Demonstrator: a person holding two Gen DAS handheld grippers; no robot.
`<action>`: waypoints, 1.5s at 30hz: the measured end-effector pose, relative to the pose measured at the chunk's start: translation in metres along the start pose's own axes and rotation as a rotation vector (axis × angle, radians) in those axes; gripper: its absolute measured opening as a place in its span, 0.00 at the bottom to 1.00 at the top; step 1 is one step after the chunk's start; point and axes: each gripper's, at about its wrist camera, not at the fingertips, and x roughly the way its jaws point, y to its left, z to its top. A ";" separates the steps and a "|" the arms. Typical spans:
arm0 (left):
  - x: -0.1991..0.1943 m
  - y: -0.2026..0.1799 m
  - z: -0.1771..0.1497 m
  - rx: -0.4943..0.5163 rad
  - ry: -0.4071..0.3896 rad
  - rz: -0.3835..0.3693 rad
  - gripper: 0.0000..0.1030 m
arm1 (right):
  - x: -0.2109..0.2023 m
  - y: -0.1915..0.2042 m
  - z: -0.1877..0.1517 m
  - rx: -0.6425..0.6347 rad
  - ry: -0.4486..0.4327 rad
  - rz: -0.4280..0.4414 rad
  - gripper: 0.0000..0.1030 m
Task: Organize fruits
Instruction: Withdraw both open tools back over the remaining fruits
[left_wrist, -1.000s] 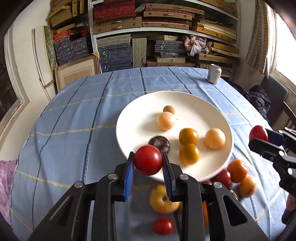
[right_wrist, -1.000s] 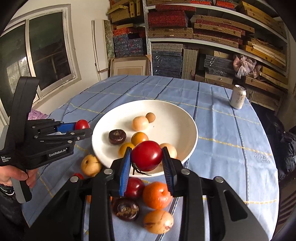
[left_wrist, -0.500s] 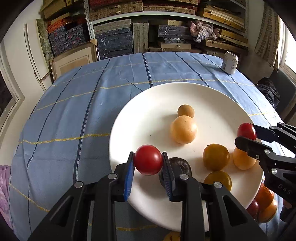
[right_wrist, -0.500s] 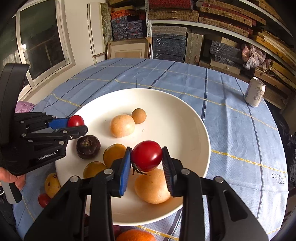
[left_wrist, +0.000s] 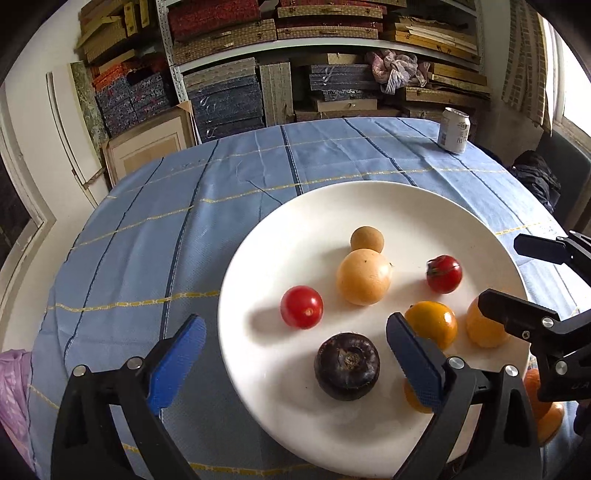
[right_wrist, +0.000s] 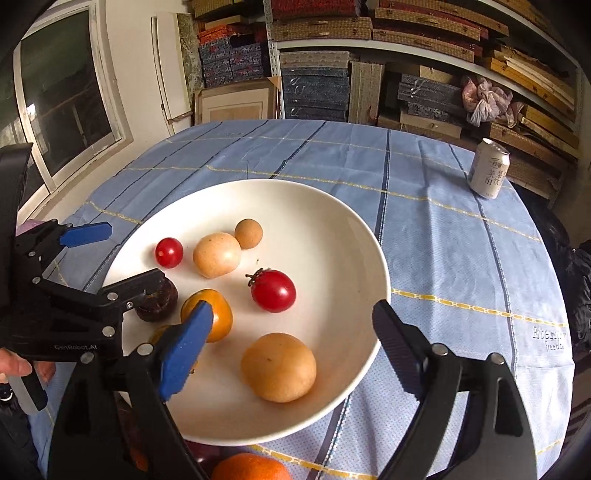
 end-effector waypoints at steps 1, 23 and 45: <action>-0.004 0.001 -0.002 -0.013 0.005 -0.010 0.96 | -0.007 0.001 -0.003 0.002 -0.006 -0.003 0.84; -0.092 -0.036 -0.153 0.032 0.042 -0.074 0.96 | -0.119 0.080 -0.160 0.012 -0.035 -0.033 0.87; -0.072 -0.037 -0.154 0.131 0.032 -0.063 0.91 | -0.088 0.097 -0.154 0.084 0.046 0.071 0.68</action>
